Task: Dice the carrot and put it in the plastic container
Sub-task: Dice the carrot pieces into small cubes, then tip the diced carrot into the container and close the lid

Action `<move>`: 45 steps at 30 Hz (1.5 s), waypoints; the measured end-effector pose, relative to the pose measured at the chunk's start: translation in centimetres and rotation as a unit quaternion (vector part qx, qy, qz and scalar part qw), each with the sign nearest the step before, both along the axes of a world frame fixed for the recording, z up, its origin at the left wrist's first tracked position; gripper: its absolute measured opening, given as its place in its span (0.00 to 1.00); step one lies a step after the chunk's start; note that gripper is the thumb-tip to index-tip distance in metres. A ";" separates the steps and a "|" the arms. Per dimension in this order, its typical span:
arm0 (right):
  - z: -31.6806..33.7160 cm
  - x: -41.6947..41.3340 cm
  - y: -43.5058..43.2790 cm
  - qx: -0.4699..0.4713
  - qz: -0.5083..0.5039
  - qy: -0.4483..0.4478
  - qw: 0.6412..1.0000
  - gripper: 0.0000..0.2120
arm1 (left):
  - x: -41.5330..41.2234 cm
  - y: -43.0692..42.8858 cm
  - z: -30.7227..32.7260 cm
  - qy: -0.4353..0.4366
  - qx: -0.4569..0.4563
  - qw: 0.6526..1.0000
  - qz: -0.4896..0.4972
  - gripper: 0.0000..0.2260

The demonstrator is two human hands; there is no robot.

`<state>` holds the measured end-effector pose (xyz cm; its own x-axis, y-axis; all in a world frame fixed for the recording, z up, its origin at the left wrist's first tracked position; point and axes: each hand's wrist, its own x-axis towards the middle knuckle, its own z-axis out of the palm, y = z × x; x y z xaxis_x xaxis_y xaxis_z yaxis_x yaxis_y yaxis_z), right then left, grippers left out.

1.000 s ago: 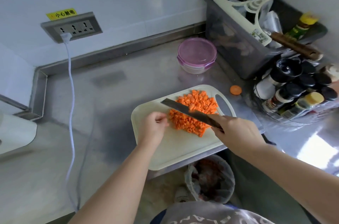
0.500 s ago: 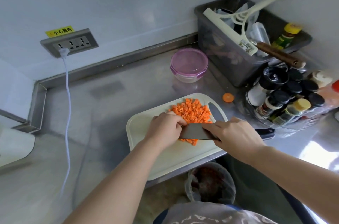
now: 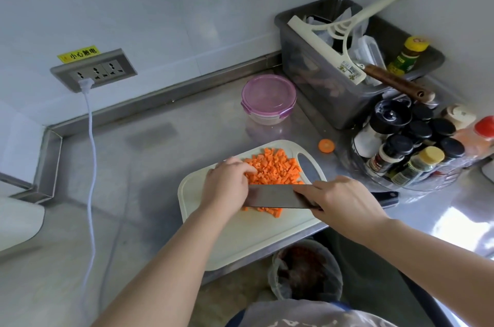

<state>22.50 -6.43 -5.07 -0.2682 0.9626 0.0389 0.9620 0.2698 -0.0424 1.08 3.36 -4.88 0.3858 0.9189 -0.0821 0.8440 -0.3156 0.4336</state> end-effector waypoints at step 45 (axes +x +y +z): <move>0.1 1.2 9.3 -0.060 -0.267 0.244 0.930 0.14 | 8.5 0.9 -0.8 0.129 0.095 0.955 -0.251 0.17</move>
